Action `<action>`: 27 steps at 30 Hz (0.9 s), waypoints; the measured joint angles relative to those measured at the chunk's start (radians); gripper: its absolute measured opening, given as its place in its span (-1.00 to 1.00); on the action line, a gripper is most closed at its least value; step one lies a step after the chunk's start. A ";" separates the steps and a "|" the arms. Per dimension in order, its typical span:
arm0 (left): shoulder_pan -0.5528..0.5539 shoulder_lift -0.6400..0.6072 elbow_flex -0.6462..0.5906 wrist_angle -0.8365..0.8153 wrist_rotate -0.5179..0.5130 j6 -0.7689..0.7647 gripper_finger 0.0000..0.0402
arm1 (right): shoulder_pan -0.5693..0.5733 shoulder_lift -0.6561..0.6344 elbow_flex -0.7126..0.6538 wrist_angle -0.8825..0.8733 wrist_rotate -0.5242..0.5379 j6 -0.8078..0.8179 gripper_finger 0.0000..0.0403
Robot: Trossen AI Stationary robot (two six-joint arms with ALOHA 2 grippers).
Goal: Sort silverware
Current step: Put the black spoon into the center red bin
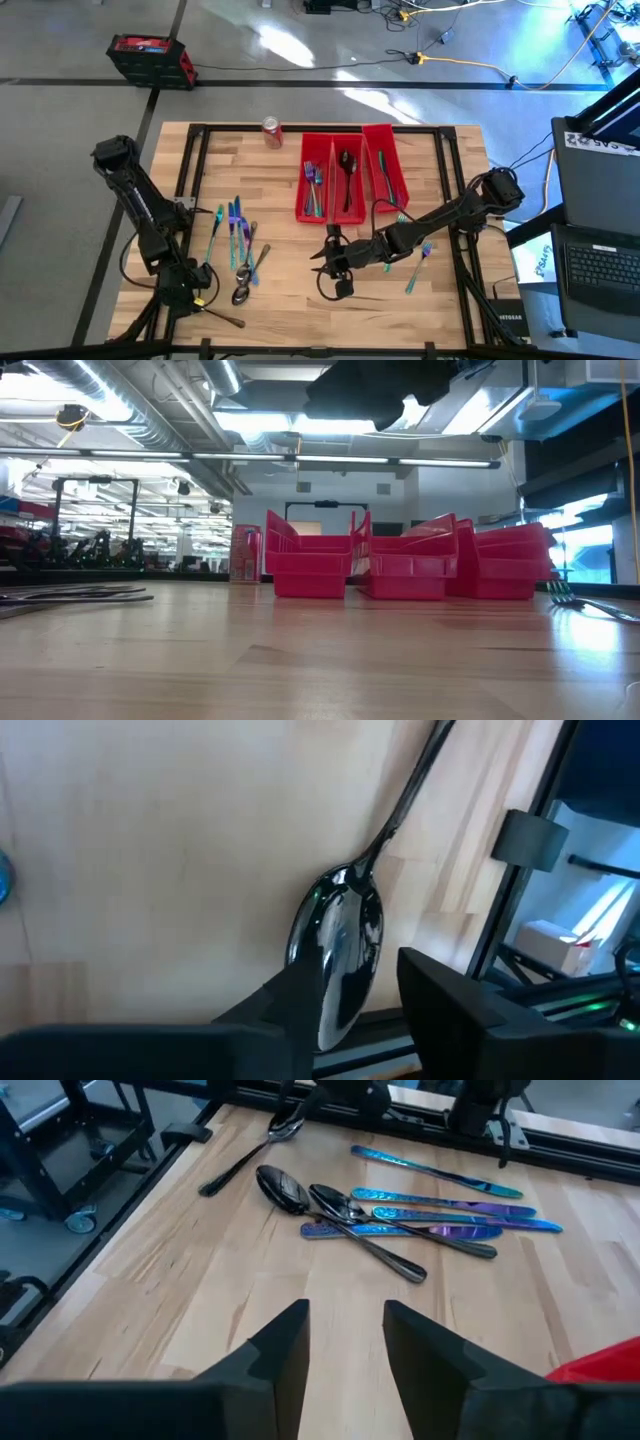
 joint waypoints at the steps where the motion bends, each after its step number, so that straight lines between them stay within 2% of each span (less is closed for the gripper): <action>1: 0.000 0.000 0.000 0.002 0.000 0.000 -0.49 | 0.000 0.001 0.000 0.007 0.000 0.000 -0.45; 10: -0.002 0.001 0.049 -0.023 0.003 0.058 -0.97 | 0.000 0.001 0.000 0.052 -0.016 0.000 -0.55; 15: -0.007 0.001 0.060 -0.026 0.000 0.087 -1.00 | 0.000 0.001 0.000 0.052 -0.016 0.000 -0.56; 20: -0.026 0.013 0.061 -0.137 -0.022 0.096 -1.00 | 0.000 0.001 0.000 0.052 -0.019 -0.005 -0.56; 23: -0.024 0.040 0.061 -0.164 -0.011 0.127 -1.00 | 0.006 0.001 0.000 0.052 -0.089 -0.051 -0.56; 27: -0.023 0.080 0.061 -0.139 0.015 0.172 -1.00 | 0.020 0.001 0.000 0.051 -0.093 -0.090 -0.56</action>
